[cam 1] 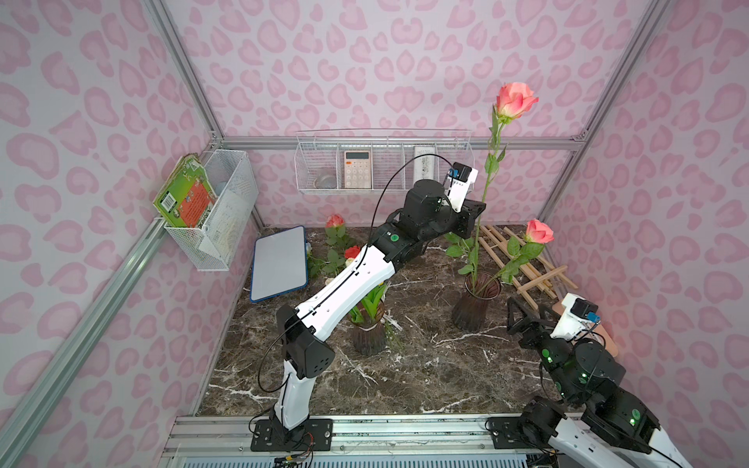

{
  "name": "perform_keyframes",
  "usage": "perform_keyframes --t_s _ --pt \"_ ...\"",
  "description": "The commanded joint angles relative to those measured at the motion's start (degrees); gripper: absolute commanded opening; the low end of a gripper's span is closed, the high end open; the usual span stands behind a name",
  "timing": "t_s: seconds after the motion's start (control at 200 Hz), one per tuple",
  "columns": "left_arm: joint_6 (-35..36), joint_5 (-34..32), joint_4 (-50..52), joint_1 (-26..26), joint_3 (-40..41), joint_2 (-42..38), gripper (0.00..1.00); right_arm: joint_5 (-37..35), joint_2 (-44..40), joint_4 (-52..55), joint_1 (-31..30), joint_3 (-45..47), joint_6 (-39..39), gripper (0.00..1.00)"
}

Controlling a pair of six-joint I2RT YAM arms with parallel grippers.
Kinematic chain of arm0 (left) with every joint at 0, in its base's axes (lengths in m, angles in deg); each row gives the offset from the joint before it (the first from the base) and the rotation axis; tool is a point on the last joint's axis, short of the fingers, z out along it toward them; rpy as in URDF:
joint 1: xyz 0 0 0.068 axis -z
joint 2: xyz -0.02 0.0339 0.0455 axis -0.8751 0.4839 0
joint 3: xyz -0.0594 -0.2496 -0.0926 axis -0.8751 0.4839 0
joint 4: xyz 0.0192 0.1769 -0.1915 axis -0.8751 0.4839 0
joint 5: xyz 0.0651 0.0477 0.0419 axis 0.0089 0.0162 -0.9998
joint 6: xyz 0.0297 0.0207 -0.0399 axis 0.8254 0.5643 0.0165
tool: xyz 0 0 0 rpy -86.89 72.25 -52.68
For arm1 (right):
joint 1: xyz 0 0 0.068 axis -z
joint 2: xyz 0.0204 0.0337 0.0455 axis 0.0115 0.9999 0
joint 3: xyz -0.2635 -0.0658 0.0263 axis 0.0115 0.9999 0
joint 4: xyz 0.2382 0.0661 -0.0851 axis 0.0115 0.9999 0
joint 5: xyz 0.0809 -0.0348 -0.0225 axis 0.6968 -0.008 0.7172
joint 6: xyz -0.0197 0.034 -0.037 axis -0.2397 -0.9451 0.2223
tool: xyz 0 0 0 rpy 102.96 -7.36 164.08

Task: Arrange the flowers in different vases according to their variety
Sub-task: Insert the flower into the vase, then pick up the flower at the center of the board.

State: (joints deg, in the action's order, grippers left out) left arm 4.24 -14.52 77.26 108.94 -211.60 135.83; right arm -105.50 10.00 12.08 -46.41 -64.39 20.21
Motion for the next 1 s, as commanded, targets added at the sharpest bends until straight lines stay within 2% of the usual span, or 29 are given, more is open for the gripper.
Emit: perform_keyframes --t_s 0.0,0.135,0.155,0.2,0.23,0.355,0.48,0.625,0.78,0.895,0.995 --pt "2.26 -0.48 -3.00 1.13 1.93 0.34 0.00 2.31 1.62 -0.97 -0.04 -0.56 0.42 0.99" --pt "1.17 -0.49 -3.76 2.87 6.06 -0.77 0.00 5.37 4.65 -1.52 -0.03 -1.23 1.11 0.99" --pt "0.93 -0.64 -3.52 3.13 6.39 -1.02 0.09 5.87 5.23 -1.57 -0.03 -1.40 1.20 0.99" --pt "0.41 -0.99 -2.31 3.51 6.95 -1.90 0.35 7.21 6.64 -1.60 -0.03 -1.85 1.51 0.99" --pt "0.18 -1.22 -0.86 3.62 7.00 -2.56 0.44 8.19 7.64 -1.60 -0.03 -2.29 1.80 0.99" --pt "0.65 -3.90 5.69 3.68 7.12 -6.82 0.70 13.12 12.76 -1.62 -0.03 -4.10 2.94 0.99" --pt "2.85 -8.23 12.15 3.65 8.26 -12.46 0.84 17.89 17.19 -2.94 0.02 -4.92 3.72 0.99" --pt "3.39 -12.08 16.10 1.49 15.56 -21.88 0.91 24.56 22.94 -5.30 -0.04 -6.26 5.19 0.99" --pt "0.35 -13.27 13.73 -5.52 32.54 -35.91 0.97 31.15 31.52 -6.33 -0.20 -9.00 7.60 0.99" --pt "-2.53 -12.21 13.55 -12.34 42.29 -44.24 0.98 31.04 38.40 -5.66 -1.03 -12.27 8.83 0.99" --pt "-4.81 -13.14 15.36 -17.46 47.86 -48.13 0.98 31.05 43.91 -4.99 -1.00 -15.56 9.90 0.99"
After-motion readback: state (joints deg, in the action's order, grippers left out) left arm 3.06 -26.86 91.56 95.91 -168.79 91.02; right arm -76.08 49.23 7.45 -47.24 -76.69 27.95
